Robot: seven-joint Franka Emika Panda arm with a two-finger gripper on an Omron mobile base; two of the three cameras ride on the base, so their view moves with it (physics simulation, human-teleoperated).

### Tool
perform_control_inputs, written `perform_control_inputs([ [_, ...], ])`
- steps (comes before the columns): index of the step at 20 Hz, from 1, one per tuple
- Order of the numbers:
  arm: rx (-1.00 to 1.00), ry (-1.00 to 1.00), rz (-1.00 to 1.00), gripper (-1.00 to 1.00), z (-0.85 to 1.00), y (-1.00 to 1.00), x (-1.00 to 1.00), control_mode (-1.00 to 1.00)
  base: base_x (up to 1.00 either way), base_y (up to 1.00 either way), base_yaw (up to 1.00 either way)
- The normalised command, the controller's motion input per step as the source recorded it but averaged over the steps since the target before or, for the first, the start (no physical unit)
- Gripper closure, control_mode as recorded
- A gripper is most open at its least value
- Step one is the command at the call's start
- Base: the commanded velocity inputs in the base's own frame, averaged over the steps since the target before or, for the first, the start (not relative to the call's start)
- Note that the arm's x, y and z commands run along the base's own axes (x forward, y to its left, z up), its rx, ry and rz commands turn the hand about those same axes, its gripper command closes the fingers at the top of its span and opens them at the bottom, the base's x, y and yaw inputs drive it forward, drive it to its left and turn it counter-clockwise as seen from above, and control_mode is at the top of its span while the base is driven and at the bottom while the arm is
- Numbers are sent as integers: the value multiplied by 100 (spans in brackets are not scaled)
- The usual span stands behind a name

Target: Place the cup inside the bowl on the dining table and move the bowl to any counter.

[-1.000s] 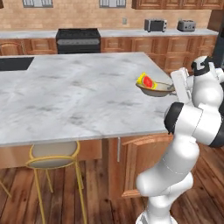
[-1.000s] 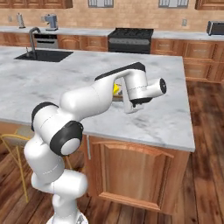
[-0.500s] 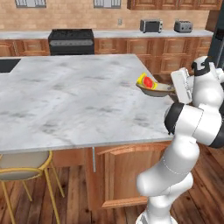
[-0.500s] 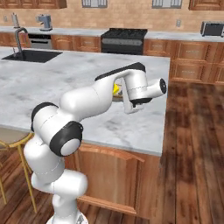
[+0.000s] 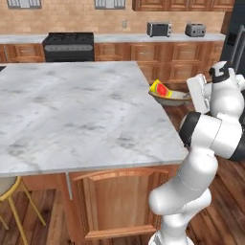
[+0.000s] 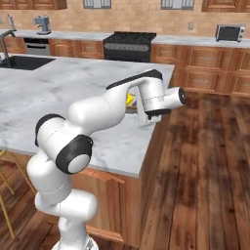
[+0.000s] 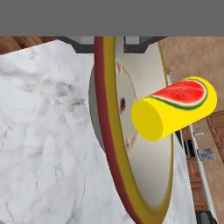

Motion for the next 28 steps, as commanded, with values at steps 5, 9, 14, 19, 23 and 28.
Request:
perform_control_inputs([
  [5, 0, 0, 0, 100, 0, 0, 0, 100, 4, -65, 3],
  [9, 0, 0, 0, 100, 0, 0, 0, 100, 4, -63, 2],
  [14, 0, 0, 0, 100, 0, 0, 0, 100, 34, -55, 3],
  [19, 0, 0, 0, 100, 0, 0, 0, 100, 73, -59, 3],
  [23, 0, 0, 0, 100, 0, 0, 0, 100, 92, -61, 3],
  [28, 0, 0, 0, 100, 0, 0, 0, 100, 88, -65, 4],
])
